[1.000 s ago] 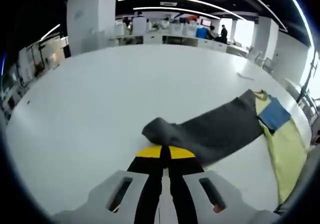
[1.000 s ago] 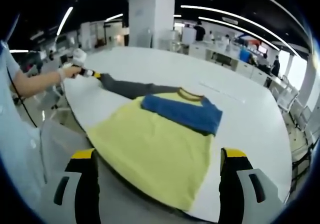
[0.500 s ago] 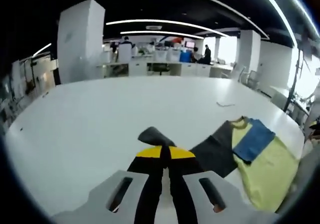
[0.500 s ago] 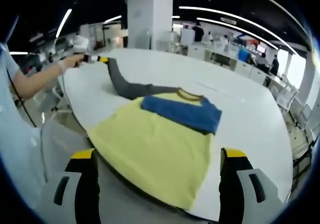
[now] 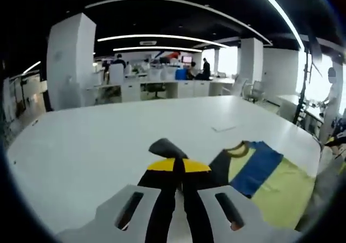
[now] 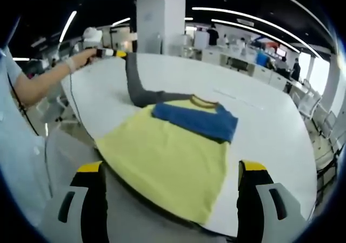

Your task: Fold the garment on the visible template until the final outline fits inside the template.

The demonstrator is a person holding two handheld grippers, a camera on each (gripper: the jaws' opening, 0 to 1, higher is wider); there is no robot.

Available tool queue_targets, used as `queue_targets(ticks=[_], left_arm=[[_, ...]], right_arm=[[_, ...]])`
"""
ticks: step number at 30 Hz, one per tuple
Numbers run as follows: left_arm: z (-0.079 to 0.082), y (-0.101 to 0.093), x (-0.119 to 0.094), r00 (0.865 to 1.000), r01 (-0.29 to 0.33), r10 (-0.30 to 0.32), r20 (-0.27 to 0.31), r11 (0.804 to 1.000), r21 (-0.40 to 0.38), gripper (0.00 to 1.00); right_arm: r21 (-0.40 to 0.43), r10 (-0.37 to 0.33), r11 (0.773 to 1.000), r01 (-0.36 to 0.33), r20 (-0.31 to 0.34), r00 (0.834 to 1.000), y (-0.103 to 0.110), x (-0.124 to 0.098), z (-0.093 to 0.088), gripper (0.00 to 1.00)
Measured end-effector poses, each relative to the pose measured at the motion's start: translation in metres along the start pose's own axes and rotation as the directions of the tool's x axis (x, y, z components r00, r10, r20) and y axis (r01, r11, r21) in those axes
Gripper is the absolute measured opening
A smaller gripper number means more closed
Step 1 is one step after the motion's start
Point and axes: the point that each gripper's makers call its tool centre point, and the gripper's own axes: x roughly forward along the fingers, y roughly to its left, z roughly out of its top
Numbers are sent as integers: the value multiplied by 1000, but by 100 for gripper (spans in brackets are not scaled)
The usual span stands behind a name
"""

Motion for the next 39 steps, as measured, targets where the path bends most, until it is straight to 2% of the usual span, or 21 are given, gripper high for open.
queue_targets(ticks=[20,28,39], left_arm=[[25,-23,3,999,46,-47,24,998,41,0],[39,-42,9,996,74,-77,48,995,60,0],[47,-67,14,990,121,-126,61,990,70,0]], right_arm=[[-1,-1,1000,1,25,1000,1,-3,3,100],[-14,-5,1000,5,36,999,-2,-5,4,100],[-18,-11,1000,11,41,999,-4,-9,2,100]])
